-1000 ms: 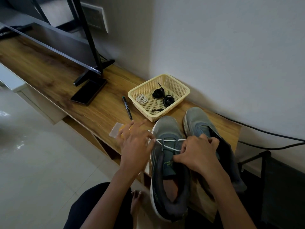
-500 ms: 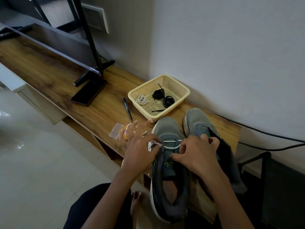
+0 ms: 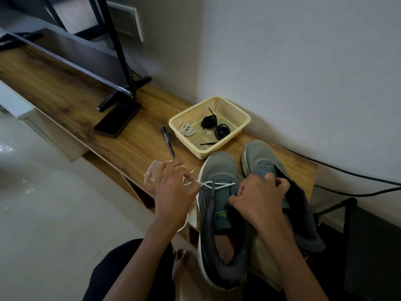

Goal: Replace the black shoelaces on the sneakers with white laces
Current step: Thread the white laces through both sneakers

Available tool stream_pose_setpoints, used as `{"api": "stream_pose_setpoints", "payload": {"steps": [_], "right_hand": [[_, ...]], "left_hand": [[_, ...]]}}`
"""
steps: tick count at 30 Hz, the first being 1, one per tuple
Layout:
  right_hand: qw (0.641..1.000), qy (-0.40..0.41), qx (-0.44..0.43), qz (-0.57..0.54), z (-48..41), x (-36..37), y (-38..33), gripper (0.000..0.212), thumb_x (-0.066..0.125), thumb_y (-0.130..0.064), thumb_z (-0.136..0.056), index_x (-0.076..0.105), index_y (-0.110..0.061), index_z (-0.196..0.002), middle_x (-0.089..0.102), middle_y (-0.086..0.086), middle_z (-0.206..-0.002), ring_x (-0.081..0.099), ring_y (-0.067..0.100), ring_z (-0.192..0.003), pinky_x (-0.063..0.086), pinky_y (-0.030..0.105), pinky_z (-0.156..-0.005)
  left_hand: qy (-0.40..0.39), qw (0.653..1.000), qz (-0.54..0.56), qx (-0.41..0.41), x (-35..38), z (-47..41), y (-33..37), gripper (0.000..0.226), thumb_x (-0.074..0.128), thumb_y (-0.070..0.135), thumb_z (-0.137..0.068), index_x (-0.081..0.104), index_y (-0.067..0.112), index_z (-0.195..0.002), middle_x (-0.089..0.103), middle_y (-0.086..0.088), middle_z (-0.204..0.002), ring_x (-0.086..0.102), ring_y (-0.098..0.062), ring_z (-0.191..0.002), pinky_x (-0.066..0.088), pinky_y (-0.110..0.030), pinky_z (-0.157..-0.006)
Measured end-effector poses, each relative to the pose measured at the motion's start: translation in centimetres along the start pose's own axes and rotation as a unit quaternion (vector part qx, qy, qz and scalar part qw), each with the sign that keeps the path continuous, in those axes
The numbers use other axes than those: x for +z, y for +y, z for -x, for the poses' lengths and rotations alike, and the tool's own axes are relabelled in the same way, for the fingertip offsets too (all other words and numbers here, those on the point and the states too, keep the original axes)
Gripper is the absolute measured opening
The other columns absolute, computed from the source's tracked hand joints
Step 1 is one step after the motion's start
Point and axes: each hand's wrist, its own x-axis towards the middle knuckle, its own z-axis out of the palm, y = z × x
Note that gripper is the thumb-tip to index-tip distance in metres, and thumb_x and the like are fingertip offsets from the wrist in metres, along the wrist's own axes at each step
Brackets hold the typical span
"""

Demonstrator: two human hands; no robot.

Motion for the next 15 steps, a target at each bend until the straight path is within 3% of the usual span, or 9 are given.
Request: {"api": "stream_pose_setpoints", "payload": {"steps": [3,6,8,9,11,14,15], "right_hand": [[1.0,0.003,0.008,-0.009,0.0,-0.1,0.0,0.019,0.062,-0.038,-0.079,0.063,-0.02,-0.073,0.058,-0.008,-0.081,0.039,0.018,-0.105,0.018,0.04,-0.097],[1.0,0.002,0.009,-0.013,0.1,-0.1,0.0,0.02,0.062,-0.038,-0.079,0.063,-0.02,-0.071,0.057,-0.008,-0.077,0.039,0.018,-0.104,0.018,0.04,-0.097],[1.0,0.002,0.008,-0.013,0.1,-0.2,0.0,0.021,0.062,-0.039,-0.079,0.063,-0.02,-0.072,0.057,-0.008,-0.078,0.039,0.018,-0.104,0.019,0.04,-0.097],[1.0,0.001,0.004,-0.011,0.1,-0.3,0.1,0.021,0.061,-0.041,-0.08,0.064,-0.021,-0.072,0.058,-0.008,-0.08,0.039,0.018,-0.105,0.019,0.04,-0.096],[1.0,-0.003,-0.007,-0.015,0.1,-0.4,0.3,0.025,0.059,-0.046,-0.082,0.065,-0.023,-0.073,0.057,-0.009,-0.085,0.039,0.018,-0.105,0.019,0.04,-0.096],[0.997,0.018,-0.02,-0.067,0.1,-0.3,0.5,0.029,0.054,-0.053,-0.085,0.061,-0.026,-0.074,0.053,-0.01,-0.09,0.037,0.015,-0.102,0.023,0.04,-0.097],[0.996,0.038,-0.023,-0.083,0.1,-0.3,0.5,0.027,0.054,-0.051,-0.086,0.06,-0.027,-0.076,0.051,-0.01,-0.089,0.036,0.013,-0.098,0.022,0.039,-0.096]], "left_hand": [[-0.008,1.0,0.001,-0.013,0.3,-0.1,-0.5,0.009,0.046,0.052,-0.068,0.044,0.046,-0.061,0.052,0.014,-0.127,0.05,-0.017,-0.116,0.039,-0.056,-0.097],[-0.009,1.0,-0.01,-0.007,0.0,0.0,-0.1,0.015,0.059,0.04,-0.074,0.048,0.042,-0.063,0.054,0.01,-0.125,0.043,-0.014,-0.12,0.034,-0.053,-0.102],[-0.001,1.0,-0.018,-0.002,-0.5,0.1,0.3,0.014,0.068,0.028,-0.077,0.058,0.033,-0.068,0.055,0.007,-0.126,0.037,-0.014,-0.124,0.022,-0.045,-0.11],[0.006,0.999,-0.031,0.011,-0.6,0.1,0.4,0.011,0.069,0.026,-0.078,0.064,0.029,-0.069,0.055,0.007,-0.128,0.035,-0.015,-0.126,0.009,-0.038,-0.113],[0.007,0.997,-0.055,0.044,-0.7,0.1,0.7,0.019,0.062,0.033,-0.083,0.072,0.024,-0.069,0.055,0.01,-0.129,0.029,-0.016,-0.131,-0.007,-0.024,-0.108],[-0.012,0.996,-0.062,0.059,-0.5,0.2,1.1,0.037,0.051,0.046,-0.088,0.074,0.026,-0.068,0.055,0.013,-0.13,0.026,-0.017,-0.135,-0.003,-0.048,-0.114],[-0.013,0.996,-0.066,0.058,-0.4,0.2,1.1,0.034,0.055,0.045,-0.089,0.074,0.025,-0.069,0.054,0.012,-0.133,0.024,-0.018,-0.137,-0.005,-0.045,-0.113]]}}
